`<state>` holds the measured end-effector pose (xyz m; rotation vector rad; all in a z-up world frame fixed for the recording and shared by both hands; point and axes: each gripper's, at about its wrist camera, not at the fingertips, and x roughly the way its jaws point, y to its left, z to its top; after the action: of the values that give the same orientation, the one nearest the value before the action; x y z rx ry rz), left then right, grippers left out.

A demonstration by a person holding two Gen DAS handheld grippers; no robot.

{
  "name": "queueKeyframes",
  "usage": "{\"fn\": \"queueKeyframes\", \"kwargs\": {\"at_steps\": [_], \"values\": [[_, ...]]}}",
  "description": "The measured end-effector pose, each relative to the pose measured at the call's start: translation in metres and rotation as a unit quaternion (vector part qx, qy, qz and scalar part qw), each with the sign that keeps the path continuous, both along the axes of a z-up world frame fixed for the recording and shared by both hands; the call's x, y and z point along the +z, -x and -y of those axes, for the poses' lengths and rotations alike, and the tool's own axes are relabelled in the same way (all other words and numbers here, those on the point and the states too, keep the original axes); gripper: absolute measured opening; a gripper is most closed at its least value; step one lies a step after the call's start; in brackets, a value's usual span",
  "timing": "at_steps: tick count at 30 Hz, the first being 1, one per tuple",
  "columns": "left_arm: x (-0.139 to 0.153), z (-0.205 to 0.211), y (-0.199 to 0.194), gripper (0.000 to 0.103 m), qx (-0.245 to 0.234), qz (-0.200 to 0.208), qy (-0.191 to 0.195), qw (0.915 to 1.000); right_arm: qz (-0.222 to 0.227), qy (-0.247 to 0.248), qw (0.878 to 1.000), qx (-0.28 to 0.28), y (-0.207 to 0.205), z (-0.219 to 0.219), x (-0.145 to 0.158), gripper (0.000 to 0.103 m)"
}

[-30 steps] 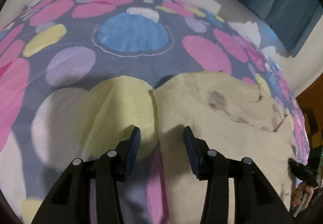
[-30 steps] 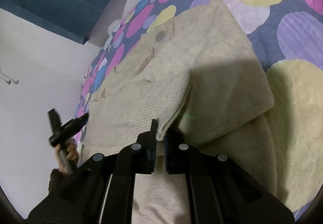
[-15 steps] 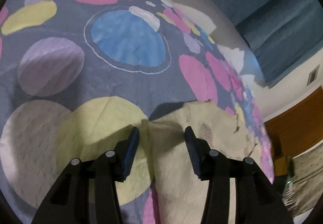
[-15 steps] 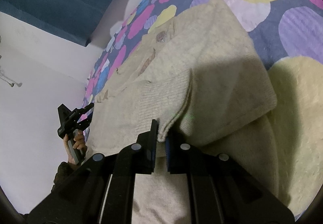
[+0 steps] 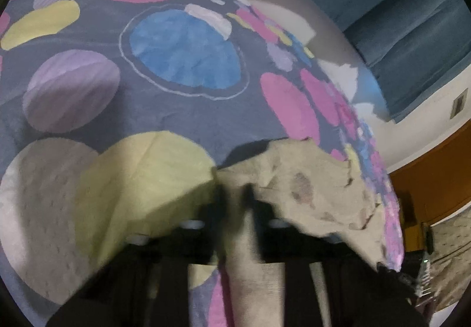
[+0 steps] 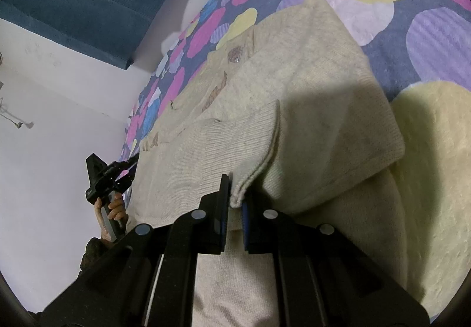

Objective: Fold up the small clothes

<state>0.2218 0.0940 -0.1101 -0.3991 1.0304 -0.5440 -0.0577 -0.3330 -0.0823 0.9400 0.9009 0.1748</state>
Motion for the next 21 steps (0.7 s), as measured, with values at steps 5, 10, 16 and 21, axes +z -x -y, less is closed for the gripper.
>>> {"fn": "queueKeyframes", "kwargs": {"at_steps": [5,10,16,21], "values": [[0.014,0.001,0.016,0.004,0.050,0.046,-0.052,0.9964,0.002,0.009,1.000,-0.001,0.000,-0.002,0.002,0.008],[0.013,0.012,0.019,0.004,0.063,0.074,-0.135,0.9860,0.003,0.009,1.000,-0.001,0.001,-0.004,0.002,0.009],[0.004,0.010,0.013,0.005,0.059,0.062,-0.137,0.9869,-0.002,0.016,1.000,-0.001,0.001,-0.003,0.003,0.007],[0.006,0.010,0.015,0.005,0.058,0.064,-0.139,0.9865,-0.004,0.041,0.999,0.006,0.001,-0.010,0.011,0.006]]}}
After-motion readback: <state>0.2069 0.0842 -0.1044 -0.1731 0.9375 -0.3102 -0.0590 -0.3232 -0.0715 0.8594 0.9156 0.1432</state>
